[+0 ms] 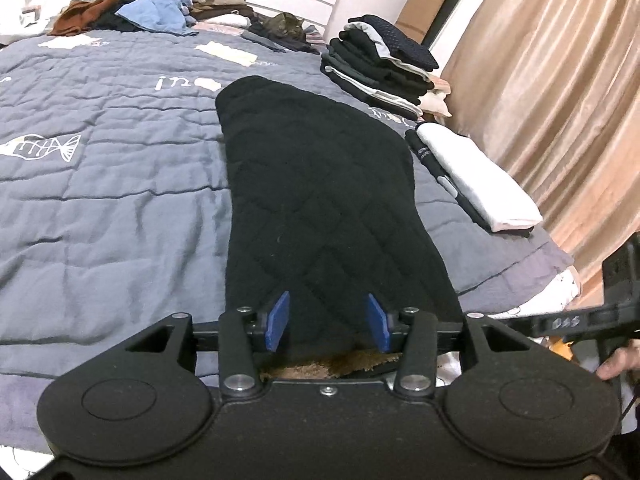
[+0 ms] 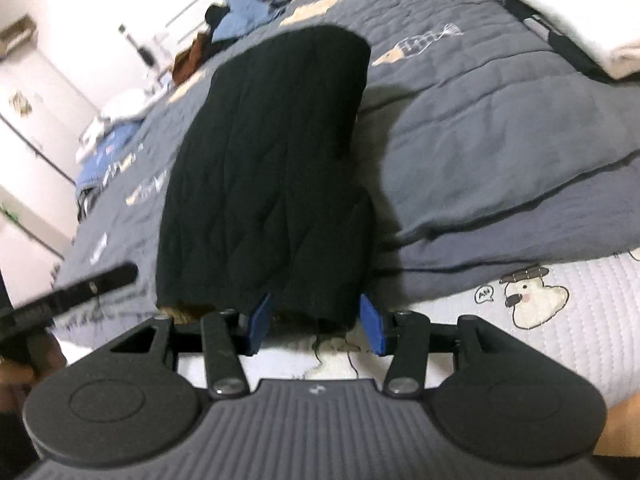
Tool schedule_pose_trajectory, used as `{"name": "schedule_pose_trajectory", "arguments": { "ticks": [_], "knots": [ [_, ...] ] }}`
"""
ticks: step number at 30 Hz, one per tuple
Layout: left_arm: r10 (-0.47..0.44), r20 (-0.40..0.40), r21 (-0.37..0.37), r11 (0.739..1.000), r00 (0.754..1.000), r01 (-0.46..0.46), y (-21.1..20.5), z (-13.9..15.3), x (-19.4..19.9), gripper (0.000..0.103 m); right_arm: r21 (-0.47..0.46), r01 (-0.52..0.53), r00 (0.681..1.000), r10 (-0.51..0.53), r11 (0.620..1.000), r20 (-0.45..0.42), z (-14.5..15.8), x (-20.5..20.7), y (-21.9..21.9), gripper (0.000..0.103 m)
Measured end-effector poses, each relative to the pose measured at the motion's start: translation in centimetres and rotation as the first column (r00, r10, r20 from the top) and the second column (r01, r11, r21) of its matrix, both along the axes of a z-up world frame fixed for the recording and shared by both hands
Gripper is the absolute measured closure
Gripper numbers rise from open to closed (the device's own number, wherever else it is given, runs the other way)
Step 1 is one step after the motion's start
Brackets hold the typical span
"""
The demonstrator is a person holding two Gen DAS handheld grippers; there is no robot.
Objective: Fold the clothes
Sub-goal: 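Open and withdraw the right gripper while the left gripper holds the fur-lined end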
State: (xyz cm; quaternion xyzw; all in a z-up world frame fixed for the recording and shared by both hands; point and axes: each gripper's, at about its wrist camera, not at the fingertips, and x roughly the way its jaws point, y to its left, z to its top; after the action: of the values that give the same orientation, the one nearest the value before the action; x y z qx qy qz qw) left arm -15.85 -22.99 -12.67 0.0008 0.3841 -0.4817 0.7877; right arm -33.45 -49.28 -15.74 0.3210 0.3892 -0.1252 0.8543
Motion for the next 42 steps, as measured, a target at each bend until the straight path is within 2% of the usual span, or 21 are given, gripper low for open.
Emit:
{"name": "schedule_pose_trajectory", "arguments": {
  "ticks": [4,12,15,18,23,27,30,42],
  "knots": [
    [-0.004,0.01,0.002,1.0,1.0,0.004,-0.5,0.1,-0.3,0.057,-0.058,0.002,0.992,-0.01,0.998,-0.124,-1.9,0.8,-0.1,0.055],
    [-0.01,0.02,0.001,1.0,1.0,0.01,-1.0,0.2,-0.6,0.056,-0.147,0.01,0.983,-0.037,0.989,-0.181,-2.5,0.8,-0.2,0.055],
    [-0.004,0.025,0.003,1.0,1.0,0.004,-0.9,0.2,-0.6,0.055,-0.146,0.011,0.983,-0.037,0.989,-0.178,-2.5,0.6,-0.3,0.054],
    [0.002,0.024,-0.003,1.0,1.0,-0.002,-0.8,0.4,-0.6,0.054,-0.12,0.02,0.989,-0.037,0.993,-0.146,-1.9,0.0,-0.3,0.054],
    [0.01,0.025,-0.011,1.0,1.0,-0.009,-0.7,0.5,-0.4,0.05,-0.049,0.058,0.998,-0.06,0.997,-0.031,0.4,-1.8,-0.8,0.054],
    [0.014,0.026,-0.017,1.0,1.0,-0.014,-0.7,0.6,-0.2,0.05,-0.015,0.102,0.993,-0.101,0.995,0.067,2.1,-2.9,-1.8,0.054],
    [0.018,0.027,-0.021,1.0,0.999,-0.017,-0.7,0.7,-0.1,0.049,0.005,0.116,0.987,-0.116,0.993,0.109,3.3,-2.7,-2.6,0.054],
    [0.054,0.016,-0.05,0.997,0.998,-0.053,-0.4,1.2,1.3,0.043,0.001,-0.01,0.981,0.01,1.0,0.195,6.2,4.8,-5.4,0.052]
  ]
}}
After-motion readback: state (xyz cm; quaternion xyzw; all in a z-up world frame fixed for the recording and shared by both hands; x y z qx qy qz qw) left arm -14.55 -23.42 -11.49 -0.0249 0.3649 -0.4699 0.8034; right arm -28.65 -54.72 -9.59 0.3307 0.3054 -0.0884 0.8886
